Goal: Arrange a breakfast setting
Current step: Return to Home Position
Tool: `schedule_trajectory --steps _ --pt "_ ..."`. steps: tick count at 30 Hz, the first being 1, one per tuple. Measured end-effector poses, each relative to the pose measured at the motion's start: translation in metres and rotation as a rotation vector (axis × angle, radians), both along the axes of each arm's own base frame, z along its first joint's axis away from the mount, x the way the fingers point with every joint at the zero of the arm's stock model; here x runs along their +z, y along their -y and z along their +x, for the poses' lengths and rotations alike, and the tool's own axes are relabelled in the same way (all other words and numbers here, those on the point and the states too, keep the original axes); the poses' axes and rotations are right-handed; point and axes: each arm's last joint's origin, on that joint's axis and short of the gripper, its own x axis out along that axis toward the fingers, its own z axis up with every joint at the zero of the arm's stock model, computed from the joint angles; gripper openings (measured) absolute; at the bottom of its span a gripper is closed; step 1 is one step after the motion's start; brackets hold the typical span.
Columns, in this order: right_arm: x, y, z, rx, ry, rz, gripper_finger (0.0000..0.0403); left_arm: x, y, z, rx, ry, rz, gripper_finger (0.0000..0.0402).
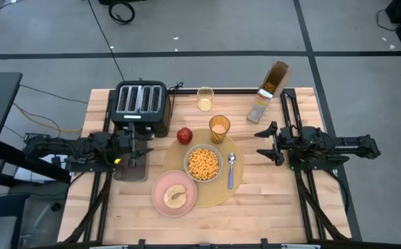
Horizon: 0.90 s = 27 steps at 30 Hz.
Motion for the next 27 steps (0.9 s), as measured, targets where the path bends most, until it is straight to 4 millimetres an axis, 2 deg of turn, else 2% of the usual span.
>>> schedule_trajectory --steps 27 --pt "0.0000 0.0000 0.0000 0.000 0.000 0.001 0.0360 0.0002 0.0001 0.0000 -0.007 0.006 -0.034 0.0192"
